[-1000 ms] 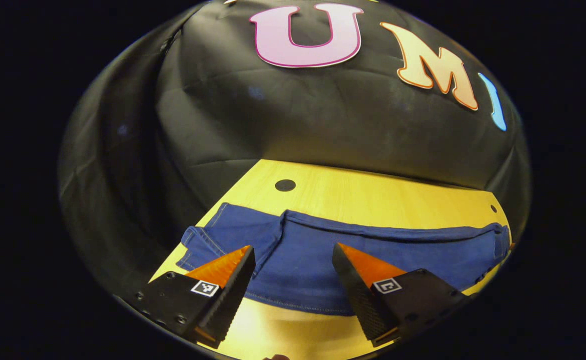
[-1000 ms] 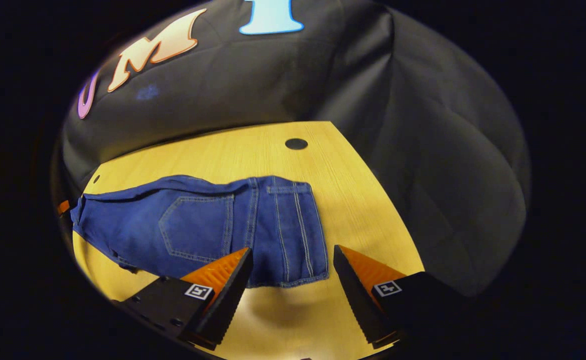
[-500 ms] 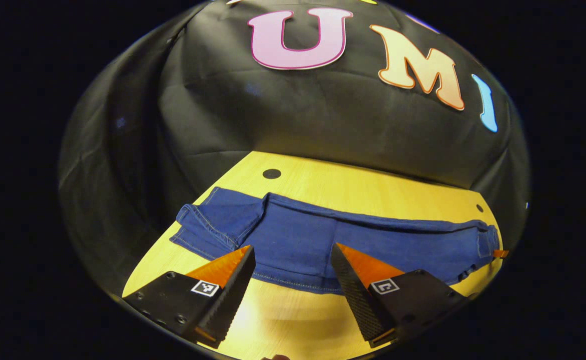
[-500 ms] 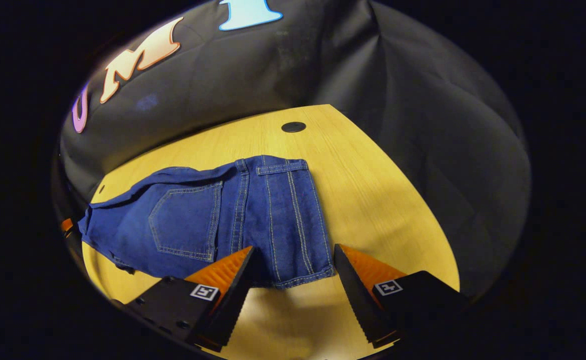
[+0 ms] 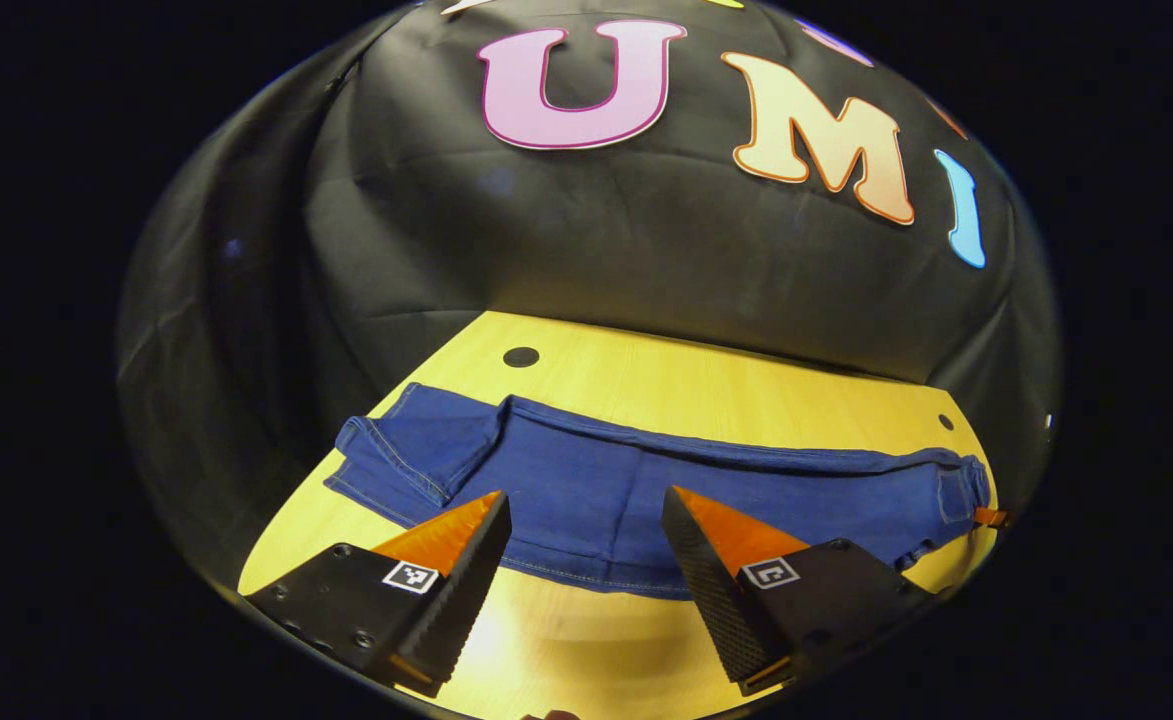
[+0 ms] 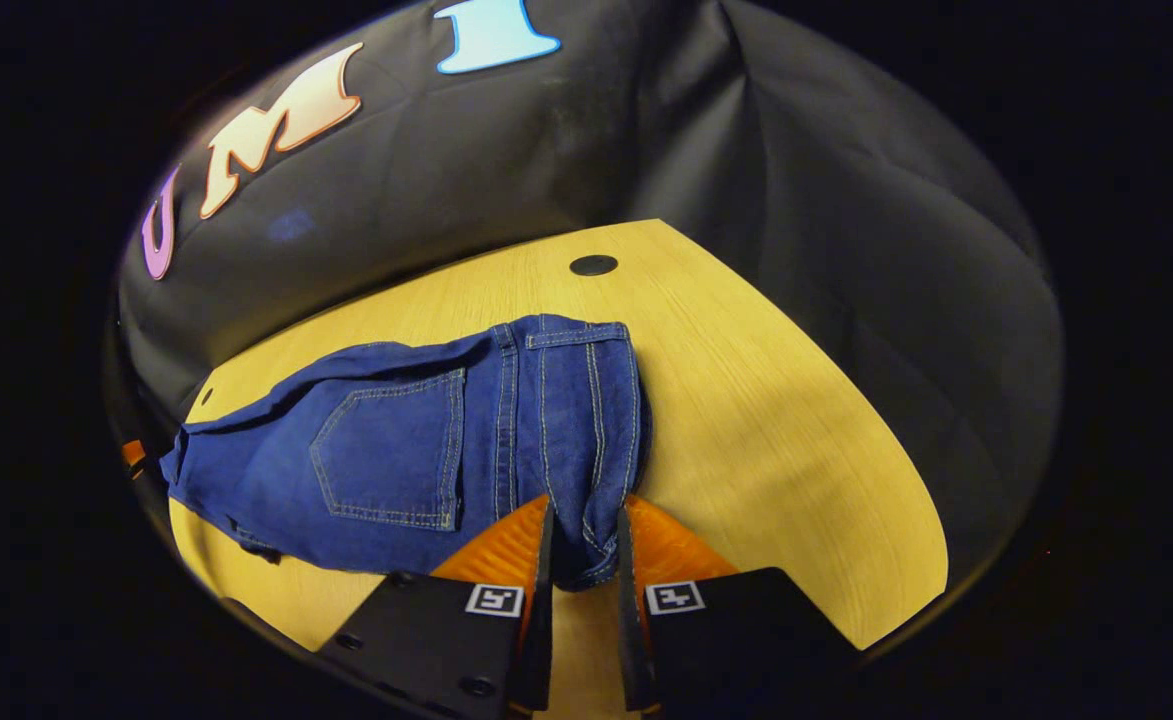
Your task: Grasp the waist and the cuffs of the jeans and fold them to make the two legs overlap; first hold the waist and fold one-third of the jeans toward the cuffs, then hold the cuffs and fold the remaining one-third in the same direction to finish folding.
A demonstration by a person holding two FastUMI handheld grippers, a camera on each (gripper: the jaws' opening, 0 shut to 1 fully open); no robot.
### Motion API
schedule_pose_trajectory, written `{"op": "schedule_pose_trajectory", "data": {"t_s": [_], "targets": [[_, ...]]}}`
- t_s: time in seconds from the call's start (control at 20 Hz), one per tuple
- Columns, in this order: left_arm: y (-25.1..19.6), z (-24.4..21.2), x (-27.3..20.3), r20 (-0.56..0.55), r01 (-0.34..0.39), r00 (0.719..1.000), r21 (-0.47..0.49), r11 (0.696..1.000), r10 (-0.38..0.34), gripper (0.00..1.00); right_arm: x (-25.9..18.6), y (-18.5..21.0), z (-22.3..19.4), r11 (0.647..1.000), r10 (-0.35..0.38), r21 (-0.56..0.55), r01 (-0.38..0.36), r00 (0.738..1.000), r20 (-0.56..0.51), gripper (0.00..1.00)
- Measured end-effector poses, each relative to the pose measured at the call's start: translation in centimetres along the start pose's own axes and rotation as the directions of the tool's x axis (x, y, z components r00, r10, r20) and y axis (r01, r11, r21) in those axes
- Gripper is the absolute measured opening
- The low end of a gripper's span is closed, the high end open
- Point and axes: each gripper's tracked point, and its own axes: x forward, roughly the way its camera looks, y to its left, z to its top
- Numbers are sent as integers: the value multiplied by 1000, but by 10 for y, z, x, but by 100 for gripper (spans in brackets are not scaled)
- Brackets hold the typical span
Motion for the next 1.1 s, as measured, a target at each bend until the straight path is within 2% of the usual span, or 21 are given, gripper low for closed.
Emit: {"op": "schedule_pose_trajectory", "data": {"t_s": [0.15, 0.2, 0.25, 0.3, 0.35, 0.4, 0.5, 0.6, 0.65, 0.75, 0.85, 0.95, 1.1], "targets": [[-1, 2, 1, 7, 6, 1000, -9, 1000, -6, 94, -1, 2, 0, 998, 45, 43, -44, 999, -24, 27], [-1, 1, 1, 6, 5, 1000, -10, 1000, -5, 94, 0, 2, 2, 997, 51, 53, -49, 998, -25, 22], [0, 1, 1, 4, 8, 1000, -13, 1000, -8, 94, 1, 1, 6, 998, 38, 55, -37, 999, -12, 16], [0, 1, 0, 1, 14, 1000, -12, 1000, -14, 94, -3, -5, 9, 998, 2, 59, -3, 1000, 10, 16], [2, 1, -1, 2, 16, 1000, -10, 1000, -16, 93, -6, -7, 14, 997, -29, 71, 28, 999, 23, 4], [3, 2, -1, 3, 22, 1000, -8, 1000, -22, 94, -15, -5, 18, 996, -52, 69, 50, 998, 37, 6], [7, 4, -3, 2, 32, 999, -2, 999, -32, 93, -30, -8, 33, 994, -110, 22, 109, 989, 97, 2], [10, 6, -3, 7, 54, 999, -4, 999, -54, 94, -45, 1, 47, 992, -122, -5, 124, 985, 119, 4], [12, 8, -4, 9, 69, 998, -7, 998, -69, 94, -54, 13, 55, 996, -92, 16, 90, 987, 133, 1], [20, 9, -5, 9, 91, 996, -4, 996, -90, 94, -77, 31, 77, 995, -27, 95, 8, 981, 192, 3], [28, 12, -6, 13, 115, 993, 14, 993, -115, 94, -95, 59, 93, 978, 46, 187, -97, 965, 259, 3], [35, 15, -8, 16, 145, 989, 34, 989, -146, 94, -113, 104, 110, 940, 139, 257, -226, 938, 318, 3], [43, 22, -10, 30, 194, 980, 53, 979, -196, 94, -128, 179, 125, 873, 272, 286, -394, 882, 384, 3]]}}
